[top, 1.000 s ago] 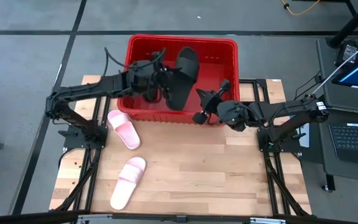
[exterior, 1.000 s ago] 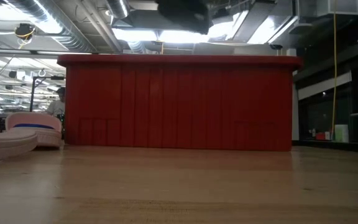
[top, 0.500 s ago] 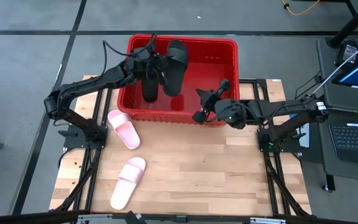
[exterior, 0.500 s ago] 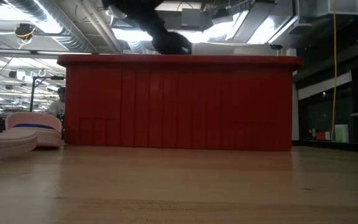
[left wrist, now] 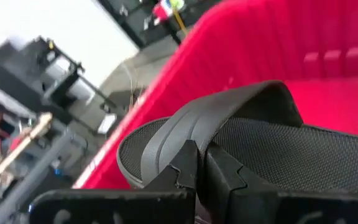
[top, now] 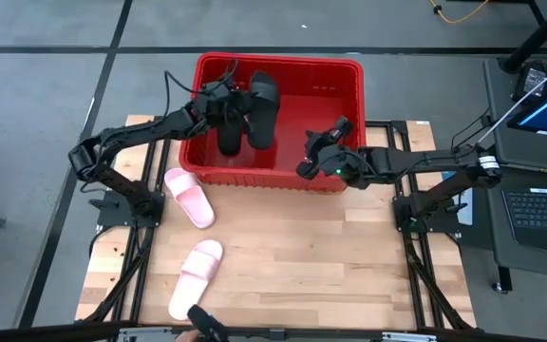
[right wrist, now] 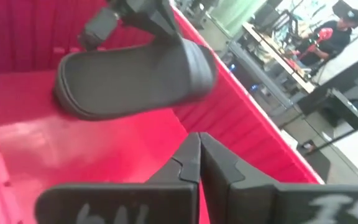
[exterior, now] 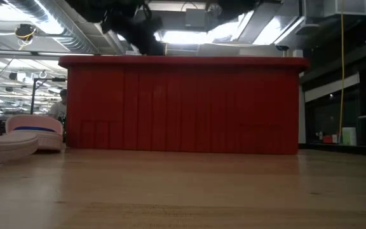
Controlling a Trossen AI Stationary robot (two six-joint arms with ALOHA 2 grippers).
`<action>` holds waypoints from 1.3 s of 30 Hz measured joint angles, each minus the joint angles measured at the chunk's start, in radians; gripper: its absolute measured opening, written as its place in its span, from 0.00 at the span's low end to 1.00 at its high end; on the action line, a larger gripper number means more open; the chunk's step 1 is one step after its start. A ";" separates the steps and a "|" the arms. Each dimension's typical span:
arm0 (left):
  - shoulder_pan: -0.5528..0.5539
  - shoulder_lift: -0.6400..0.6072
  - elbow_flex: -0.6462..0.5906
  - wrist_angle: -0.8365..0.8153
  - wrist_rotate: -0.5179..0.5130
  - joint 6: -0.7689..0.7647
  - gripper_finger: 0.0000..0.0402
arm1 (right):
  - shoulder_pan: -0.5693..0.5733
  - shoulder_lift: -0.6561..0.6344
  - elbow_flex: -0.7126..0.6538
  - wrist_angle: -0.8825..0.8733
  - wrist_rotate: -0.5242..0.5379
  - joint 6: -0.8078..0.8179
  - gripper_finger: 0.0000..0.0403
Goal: Pick and place slides into bin
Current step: Put the black slide into the red bin
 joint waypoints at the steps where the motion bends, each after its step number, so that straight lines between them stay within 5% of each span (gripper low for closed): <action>1: 0.009 0.007 -0.009 0.005 0.000 -0.010 0.01 | -0.007 0.000 -0.012 0.002 0.000 0.006 0.02; 23: 0.117 0.245 -0.046 0.157 0.003 -0.034 0.01 | -0.073 0.001 -0.034 0.053 0.000 -0.027 0.02; 39: 0.186 0.256 -0.045 0.163 0.138 -0.031 0.01 | -0.073 0.001 -0.034 0.052 0.000 -0.024 0.04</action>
